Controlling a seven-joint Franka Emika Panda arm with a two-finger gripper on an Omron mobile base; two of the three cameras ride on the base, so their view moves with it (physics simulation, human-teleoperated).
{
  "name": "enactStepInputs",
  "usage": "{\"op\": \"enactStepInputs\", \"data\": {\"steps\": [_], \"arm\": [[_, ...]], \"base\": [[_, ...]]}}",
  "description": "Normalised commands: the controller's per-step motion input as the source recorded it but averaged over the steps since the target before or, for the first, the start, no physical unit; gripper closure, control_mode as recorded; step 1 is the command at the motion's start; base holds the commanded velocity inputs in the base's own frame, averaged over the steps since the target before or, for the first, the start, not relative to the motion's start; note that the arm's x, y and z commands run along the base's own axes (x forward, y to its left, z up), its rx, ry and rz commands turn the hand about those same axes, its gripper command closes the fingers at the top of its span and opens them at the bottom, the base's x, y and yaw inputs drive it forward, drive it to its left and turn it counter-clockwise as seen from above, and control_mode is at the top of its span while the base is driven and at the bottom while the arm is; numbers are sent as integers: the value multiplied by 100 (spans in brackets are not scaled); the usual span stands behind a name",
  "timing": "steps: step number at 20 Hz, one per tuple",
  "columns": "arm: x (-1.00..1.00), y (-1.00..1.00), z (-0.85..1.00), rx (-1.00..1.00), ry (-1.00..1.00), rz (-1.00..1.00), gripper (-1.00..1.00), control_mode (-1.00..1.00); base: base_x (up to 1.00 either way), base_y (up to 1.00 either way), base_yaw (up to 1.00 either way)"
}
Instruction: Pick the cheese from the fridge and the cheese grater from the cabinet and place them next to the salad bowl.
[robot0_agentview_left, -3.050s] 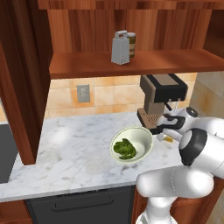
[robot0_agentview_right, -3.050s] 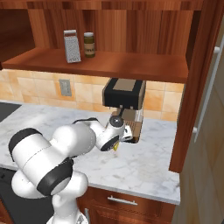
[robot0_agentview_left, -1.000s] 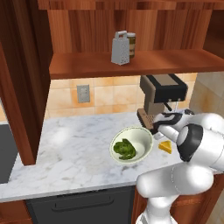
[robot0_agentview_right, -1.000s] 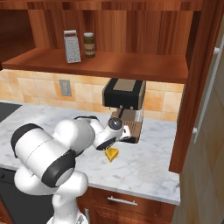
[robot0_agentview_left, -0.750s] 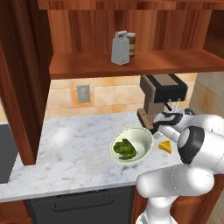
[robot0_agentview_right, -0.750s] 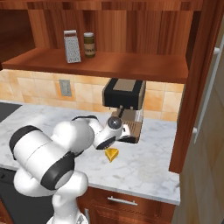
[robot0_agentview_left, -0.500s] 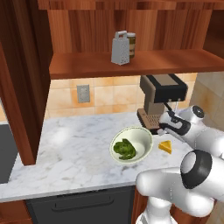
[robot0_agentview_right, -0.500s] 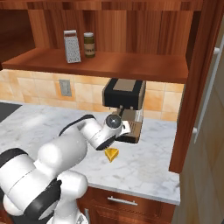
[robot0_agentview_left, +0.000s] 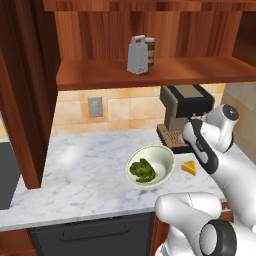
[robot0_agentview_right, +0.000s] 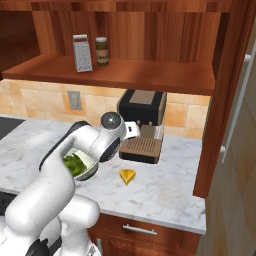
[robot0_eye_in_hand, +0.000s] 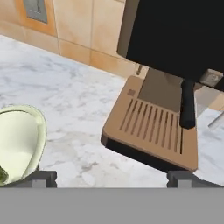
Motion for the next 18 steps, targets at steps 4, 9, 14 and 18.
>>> {"op": "enactStepInputs", "data": {"steps": [4,9,14,18], "arm": [[-36,29,100,0,0,0,-100,-100],[-34,33,100,0,-1,0,-100,-100],[-30,47,96,0,-3,-2,-100,-100],[-12,61,79,0,-7,-8,-100,-100]], "base": [[0,0,0],[0,0,0],[0,0,0],[0,0,0]]}}
